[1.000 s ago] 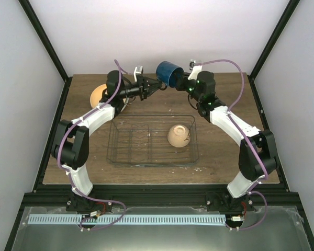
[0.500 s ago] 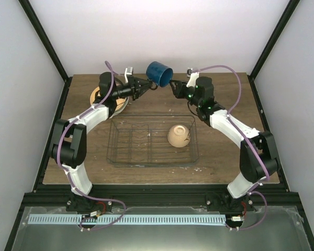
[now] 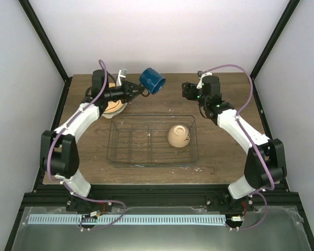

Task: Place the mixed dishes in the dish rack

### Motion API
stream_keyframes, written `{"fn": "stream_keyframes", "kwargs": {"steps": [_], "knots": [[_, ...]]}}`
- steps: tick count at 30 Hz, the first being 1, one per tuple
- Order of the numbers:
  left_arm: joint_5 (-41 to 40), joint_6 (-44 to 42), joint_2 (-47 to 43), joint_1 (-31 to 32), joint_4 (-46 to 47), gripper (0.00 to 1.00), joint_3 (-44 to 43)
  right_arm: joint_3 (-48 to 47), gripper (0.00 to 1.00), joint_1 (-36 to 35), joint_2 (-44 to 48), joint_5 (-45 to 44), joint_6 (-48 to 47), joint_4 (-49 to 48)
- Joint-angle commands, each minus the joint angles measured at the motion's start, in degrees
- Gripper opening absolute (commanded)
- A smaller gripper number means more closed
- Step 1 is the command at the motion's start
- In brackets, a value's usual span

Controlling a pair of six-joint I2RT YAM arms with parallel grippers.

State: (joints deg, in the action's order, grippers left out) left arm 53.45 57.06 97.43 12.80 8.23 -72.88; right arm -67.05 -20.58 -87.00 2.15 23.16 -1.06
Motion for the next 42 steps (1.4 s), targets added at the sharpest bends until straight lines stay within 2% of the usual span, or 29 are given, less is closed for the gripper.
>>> {"fn": "stream_keyframes", "kwargs": {"steps": [1,5,9,16,21,28,34,42], "knots": [[-5.5,-25.5,-7.9,0.5,-20.5,0.0,-4.6,-6.4,0.76,4.1,-1.7,-6.5,0.0,13.4],[-14.1,-37.4,-12.2,2.8,-32.2,0.0,-4.7,-14.7,0.82,4.6,-7.3,-11.6,-2.4,22.6],[-23.4,-47.0,-17.1,7.4,-38.4,0.0,-1.5,-16.8,0.83,5.5,-9.8,-11.4,-3.0,23.5],[-36.8,-55.9,-27.6,17.3,-37.7,0.0,9.2,-17.2,0.86,5.8,-11.3,-10.9,-4.5,23.7],[-43.5,-60.7,-31.4,24.5,-35.8,0.0,14.4,-16.0,0.86,5.8,-11.5,-10.6,-5.8,23.2],[-49.3,-64.6,-30.3,31.1,-32.2,0.0,17.9,-14.0,0.87,5.8,-10.6,-10.3,-6.1,22.4],[-48.4,-67.7,-27.1,34.0,-27.1,0.0,20.8,-11.4,0.87,5.8,-9.1,-10.4,-6.9,21.0],[-45.7,-68.0,-23.4,34.8,-21.2,0.0,22.4,-8.8,0.88,5.9,-8.5,-10.7,-7.5,20.3]]}}
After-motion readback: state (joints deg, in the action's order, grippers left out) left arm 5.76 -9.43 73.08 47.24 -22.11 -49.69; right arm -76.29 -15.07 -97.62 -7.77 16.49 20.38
